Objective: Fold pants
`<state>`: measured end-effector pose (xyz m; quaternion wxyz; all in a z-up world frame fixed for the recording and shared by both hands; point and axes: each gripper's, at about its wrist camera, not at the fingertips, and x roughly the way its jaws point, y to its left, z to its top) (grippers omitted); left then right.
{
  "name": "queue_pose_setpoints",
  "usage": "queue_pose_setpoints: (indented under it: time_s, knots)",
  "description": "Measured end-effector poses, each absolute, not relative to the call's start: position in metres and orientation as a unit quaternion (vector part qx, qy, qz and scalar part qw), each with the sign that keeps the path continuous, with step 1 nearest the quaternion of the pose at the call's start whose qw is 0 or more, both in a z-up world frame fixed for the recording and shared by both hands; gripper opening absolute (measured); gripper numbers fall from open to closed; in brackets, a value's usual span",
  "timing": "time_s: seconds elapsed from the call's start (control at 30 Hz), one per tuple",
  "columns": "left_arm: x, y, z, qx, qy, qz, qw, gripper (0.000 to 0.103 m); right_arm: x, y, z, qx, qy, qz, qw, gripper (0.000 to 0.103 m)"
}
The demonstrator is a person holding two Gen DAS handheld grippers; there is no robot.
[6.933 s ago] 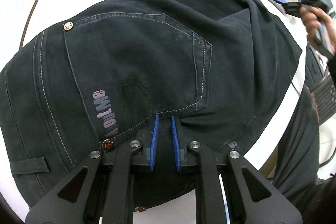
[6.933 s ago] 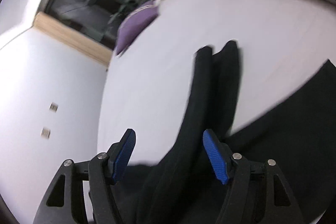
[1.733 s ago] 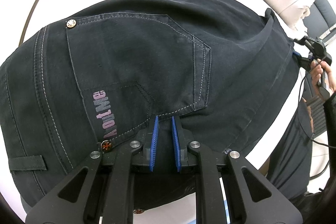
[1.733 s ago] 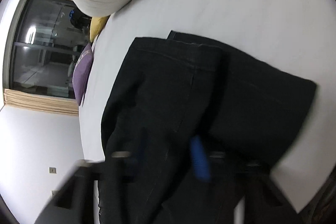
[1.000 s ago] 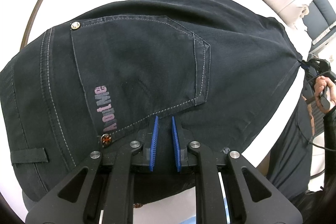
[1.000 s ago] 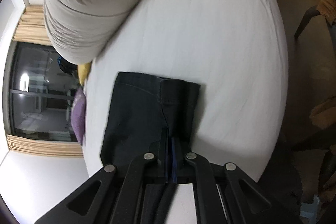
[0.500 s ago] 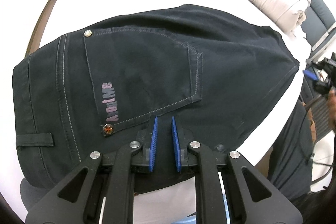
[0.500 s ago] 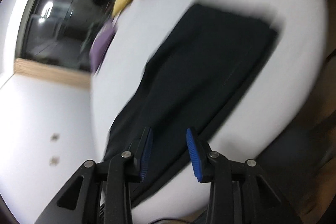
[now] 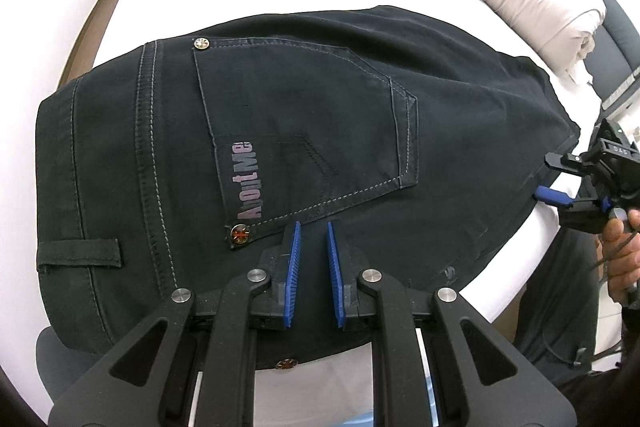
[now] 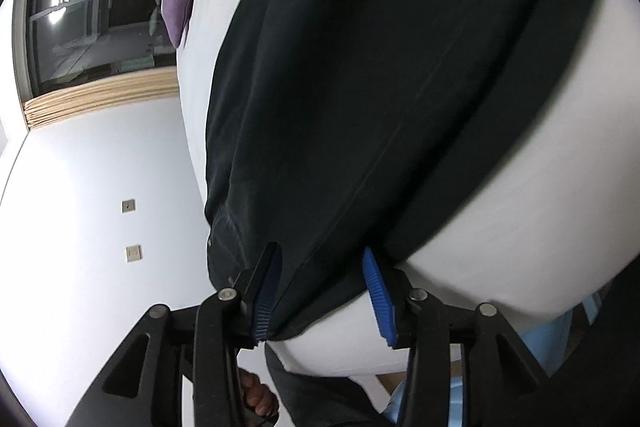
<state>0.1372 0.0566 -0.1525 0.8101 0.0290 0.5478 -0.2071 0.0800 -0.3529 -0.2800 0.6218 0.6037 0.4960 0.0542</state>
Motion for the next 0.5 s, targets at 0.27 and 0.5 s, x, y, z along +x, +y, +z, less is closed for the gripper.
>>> queue_pose_setpoints:
  time_s: [0.27,0.5]
  knots:
    - [0.140,0.051,-0.155,0.037,0.554,-0.205,0.806,0.013,0.082,-0.334,-0.287,0.570,0.513,0.081,0.636,0.006]
    - [0.141,0.050,-0.157,0.043,0.558,-0.206,0.803,0.013,0.051,-0.335,-0.291,0.577,0.503,0.082,0.638,0.007]
